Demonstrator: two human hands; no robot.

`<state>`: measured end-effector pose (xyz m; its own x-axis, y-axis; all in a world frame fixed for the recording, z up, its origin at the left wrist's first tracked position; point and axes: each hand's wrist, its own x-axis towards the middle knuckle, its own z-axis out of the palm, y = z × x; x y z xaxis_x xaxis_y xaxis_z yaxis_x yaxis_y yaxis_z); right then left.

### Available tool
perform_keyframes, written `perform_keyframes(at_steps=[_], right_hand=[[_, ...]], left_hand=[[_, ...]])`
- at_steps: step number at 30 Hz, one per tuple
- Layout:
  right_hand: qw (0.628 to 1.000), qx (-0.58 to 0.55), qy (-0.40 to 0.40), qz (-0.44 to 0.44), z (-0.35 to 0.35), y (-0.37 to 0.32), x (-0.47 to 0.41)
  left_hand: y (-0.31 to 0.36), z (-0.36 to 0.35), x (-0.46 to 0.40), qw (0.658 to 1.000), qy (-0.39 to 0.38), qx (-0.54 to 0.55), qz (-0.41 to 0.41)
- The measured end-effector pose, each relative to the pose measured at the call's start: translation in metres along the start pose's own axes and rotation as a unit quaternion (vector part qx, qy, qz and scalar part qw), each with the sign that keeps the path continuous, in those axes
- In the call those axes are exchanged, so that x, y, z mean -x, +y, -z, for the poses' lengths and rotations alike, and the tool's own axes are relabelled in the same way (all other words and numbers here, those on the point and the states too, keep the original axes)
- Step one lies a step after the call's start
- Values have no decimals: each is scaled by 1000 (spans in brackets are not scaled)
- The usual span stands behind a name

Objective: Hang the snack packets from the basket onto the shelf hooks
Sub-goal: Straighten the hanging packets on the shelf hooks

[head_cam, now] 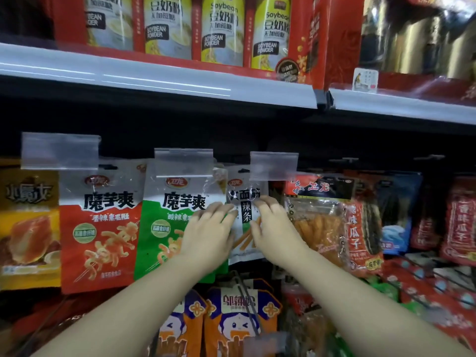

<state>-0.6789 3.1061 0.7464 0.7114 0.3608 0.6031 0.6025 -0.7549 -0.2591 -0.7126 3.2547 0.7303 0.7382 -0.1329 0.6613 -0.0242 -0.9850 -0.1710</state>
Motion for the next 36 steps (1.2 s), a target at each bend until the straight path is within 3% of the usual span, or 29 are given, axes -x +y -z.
perform_keyframes(at_steps=[3,7,9,15,23,27,32,36], right_hand=[[996,-53,-45,-61,-9,1,-17],[973,-150,-69,-161,-21,7,-46],[960,-201,-68,-184,-28,9,-55],[946,-254,-73,-189,-44,21,-59],[944,-267,-94,-171,-45,14,-52],[966,-238,-64,-78,-27,21,-28],[974,-204,19,92,16,50,5],[959,-124,171,187,39,91,21]], left_hand=[[14,-11,-12,999,-10,-52,-9],[23,-20,-37,991,-73,-102,51],[23,-31,-52,990,-61,-112,62],[28,-37,-68,974,-139,-133,121],[22,-30,-56,979,-116,-140,90],[20,-33,-44,993,-22,-105,50],[31,-28,-45,989,150,7,3],[59,-11,-55,965,224,112,-79]])
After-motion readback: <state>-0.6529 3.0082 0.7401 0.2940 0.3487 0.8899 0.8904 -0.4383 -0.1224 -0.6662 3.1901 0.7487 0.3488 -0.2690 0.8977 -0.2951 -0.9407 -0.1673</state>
